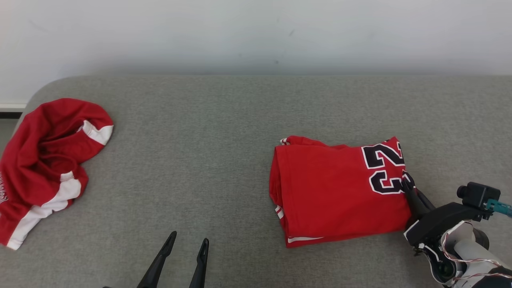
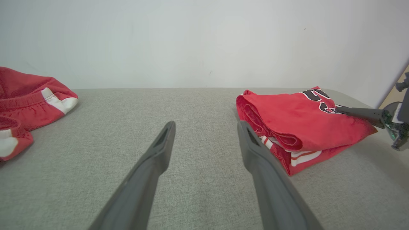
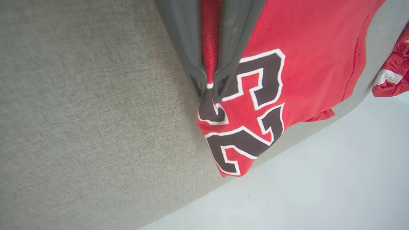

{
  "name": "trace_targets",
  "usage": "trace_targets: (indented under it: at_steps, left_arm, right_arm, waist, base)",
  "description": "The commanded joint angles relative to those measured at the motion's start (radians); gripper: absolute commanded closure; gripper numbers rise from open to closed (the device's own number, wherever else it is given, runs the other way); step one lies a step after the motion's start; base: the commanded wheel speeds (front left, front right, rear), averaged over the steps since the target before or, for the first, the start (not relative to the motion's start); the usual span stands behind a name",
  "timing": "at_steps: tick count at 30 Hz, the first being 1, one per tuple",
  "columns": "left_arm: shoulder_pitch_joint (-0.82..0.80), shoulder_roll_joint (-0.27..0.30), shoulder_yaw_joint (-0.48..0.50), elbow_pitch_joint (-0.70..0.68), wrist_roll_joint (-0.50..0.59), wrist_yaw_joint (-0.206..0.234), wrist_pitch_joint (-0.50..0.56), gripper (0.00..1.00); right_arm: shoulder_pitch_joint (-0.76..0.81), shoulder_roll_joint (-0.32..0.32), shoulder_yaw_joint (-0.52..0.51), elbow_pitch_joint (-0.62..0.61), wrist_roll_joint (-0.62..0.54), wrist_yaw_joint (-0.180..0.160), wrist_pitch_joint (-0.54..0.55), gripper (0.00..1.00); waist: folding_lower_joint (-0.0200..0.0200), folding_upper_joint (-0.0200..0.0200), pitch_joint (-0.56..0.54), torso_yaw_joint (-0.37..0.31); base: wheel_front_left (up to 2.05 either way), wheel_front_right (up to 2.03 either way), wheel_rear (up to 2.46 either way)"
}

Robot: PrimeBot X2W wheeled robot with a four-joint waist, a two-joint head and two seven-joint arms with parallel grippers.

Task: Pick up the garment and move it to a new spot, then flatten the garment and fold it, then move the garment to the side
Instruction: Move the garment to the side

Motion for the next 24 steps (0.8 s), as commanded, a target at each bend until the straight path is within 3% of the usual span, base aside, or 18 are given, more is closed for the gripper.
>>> trace_targets:
  at_steps: [1, 13, 24]
  left_arm:
    - [-0.001, 0.001, 0.005, -0.003, 0.011, -0.003, -0.004, 0.00]
    - [-0.029, 0.009, 0.022, -0.022, 0.035, -0.022, -0.004, 0.00]
    - [-0.062, 0.030, 0.028, -0.033, 0.051, -0.032, -0.004, 0.00]
  right_arm:
    - [-0.011, -0.006, 0.006, -0.002, -0.004, 0.000, -0.009, 1.00]
    - [-0.053, 0.019, -0.002, -0.026, -0.078, 0.000, -0.025, 1.00]
    - [-0.027, 0.071, -0.083, -0.101, -0.278, 0.000, -0.024, 1.00]
  waist:
    - [-0.0001, -0.0001, 0.003, -0.017]
    - [-0.0001, -0.0001, 0.039, -0.180]
    - [-0.0001, -0.0001, 0.080, -0.350]
  base:
    - [0.00, 0.00, 0.00]
    - [0.00, 0.00, 0.00]
    - [0.00, 0.00, 0.00]
